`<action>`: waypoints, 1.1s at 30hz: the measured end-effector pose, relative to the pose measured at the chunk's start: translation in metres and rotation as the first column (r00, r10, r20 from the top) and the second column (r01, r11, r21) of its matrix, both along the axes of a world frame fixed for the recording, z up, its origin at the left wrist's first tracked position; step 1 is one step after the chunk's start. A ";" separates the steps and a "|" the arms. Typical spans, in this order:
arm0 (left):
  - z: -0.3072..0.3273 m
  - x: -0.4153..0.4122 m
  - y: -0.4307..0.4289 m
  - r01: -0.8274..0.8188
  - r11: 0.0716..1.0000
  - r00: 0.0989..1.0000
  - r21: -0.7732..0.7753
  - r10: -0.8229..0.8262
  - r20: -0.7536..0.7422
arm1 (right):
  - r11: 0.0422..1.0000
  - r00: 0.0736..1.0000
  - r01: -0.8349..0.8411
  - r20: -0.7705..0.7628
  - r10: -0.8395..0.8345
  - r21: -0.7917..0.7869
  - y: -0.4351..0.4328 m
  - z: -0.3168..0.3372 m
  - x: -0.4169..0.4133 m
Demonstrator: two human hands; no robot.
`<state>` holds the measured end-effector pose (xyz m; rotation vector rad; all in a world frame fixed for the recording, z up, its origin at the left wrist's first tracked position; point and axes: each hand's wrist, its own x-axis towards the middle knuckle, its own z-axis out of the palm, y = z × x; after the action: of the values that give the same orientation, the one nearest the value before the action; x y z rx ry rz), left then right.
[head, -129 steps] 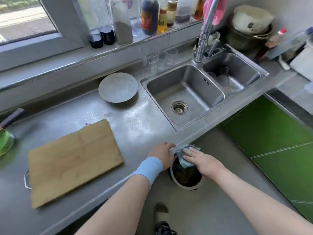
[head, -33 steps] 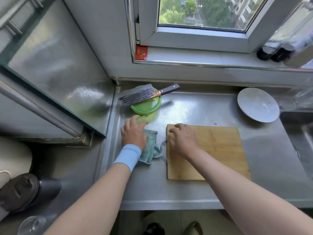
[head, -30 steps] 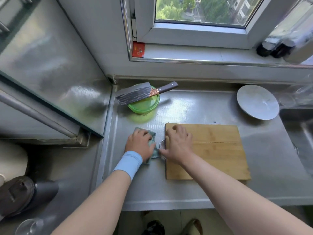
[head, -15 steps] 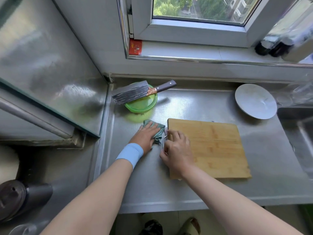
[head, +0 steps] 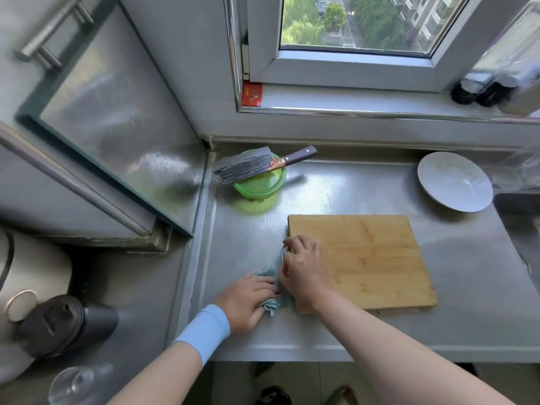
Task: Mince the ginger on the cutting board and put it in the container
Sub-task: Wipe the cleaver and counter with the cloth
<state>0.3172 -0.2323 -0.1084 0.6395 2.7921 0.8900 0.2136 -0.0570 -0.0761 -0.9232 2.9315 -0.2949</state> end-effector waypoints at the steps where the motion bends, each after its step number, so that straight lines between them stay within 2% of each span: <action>1: 0.000 0.007 -0.006 -0.047 0.999 0.999 0.006 0.047 -0.026 | 1.000 1.000 -0.014 0.016 0.013 0.018 0.002 -0.004 0.004; 4: 0.003 0.020 -0.024 -0.184 0.983 0.981 0.000 0.183 -0.069 | 0.998 0.996 -0.040 0.077 0.036 0.055 0.010 -0.009 0.011; 6: 0.011 0.023 -0.030 -0.320 0.947 0.946 -0.016 0.318 -0.067 | 0.999 0.988 -0.039 0.153 0.035 0.024 0.013 -0.007 0.010; 9: 0.027 0.015 -0.032 -0.562 0.826 0.823 0.030 0.563 -0.072 | 0.975 0.959 0.065 0.282 -0.003 -0.212 0.021 0.002 0.005; 11: 0.029 0.004 -0.028 -0.620 0.777 0.772 0.108 0.629 -0.092 | 0.940 0.950 0.159 0.305 -0.063 -0.301 0.034 0.009 0.000; 12: 0.027 0.001 -0.024 -0.619 0.780 0.777 0.097 0.626 -0.071 | 0.938 0.955 0.174 0.283 -0.087 -0.299 0.042 0.012 -0.001; 15: 0.013 0.009 0.002 -0.536 0.839 0.834 -0.091 0.543 0.095 | 0.957 0.976 0.135 0.200 -0.084 -0.257 0.060 0.015 0.007; 16: 0.009 0.019 0.014 -0.518 0.848 0.843 -0.112 0.528 0.106 | 0.963 0.980 0.115 0.185 -0.070 -0.242 0.063 0.015 0.013; 20: -0.001 0.060 0.055 -0.346 0.937 0.935 -0.048 0.348 0.067 | 0.960 0.989 0.030 0.149 0.012 -0.278 0.070 0.012 0.040; 23: 0.002 0.080 0.083 -0.392 0.920 0.918 -0.021 0.392 0.058 | 0.955 0.992 -0.029 0.105 0.063 -0.295 0.084 0.010 0.058; 27: 0.014 0.085 0.116 -0.609 0.789 0.790 0.080 0.594 0.154 | 0.938 0.982 -0.153 0.062 0.181 -0.310 0.097 0.003 0.093; 28: 0.020 0.086 0.121 -0.682 0.716 0.727 0.146 0.646 0.232 | 0.921 0.973 -0.179 0.077 0.218 -0.345 0.095 0.002 0.102; 30: 0.034 0.084 0.125 -0.833 0.485 0.554 0.267 0.732 0.397 | 0.889 0.951 -0.191 0.146 0.272 -0.416 0.080 0.000 0.117; 31: 0.040 0.085 0.126 -0.884 0.361 0.461 0.296 0.774 0.435 | 0.880 0.938 -0.198 0.176 0.297 -0.431 0.071 -0.002 0.126; 32: 0.043 0.083 0.123 -0.921 0.267 0.374 0.283 0.810 0.452 | 0.886 0.925 -0.206 0.212 0.315 -0.416 0.059 -0.005 0.131; 33: 0.047 0.084 0.120 -0.941 0.235 0.324 0.244 0.831 0.452 | 0.901 0.906 -0.219 0.266 0.330 -0.374 0.048 -0.009 0.137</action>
<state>0.4016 -0.1118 -0.0614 -1.2421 2.4925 1.6917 0.3510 -0.0085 -0.0853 -1.1870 2.4468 -0.8596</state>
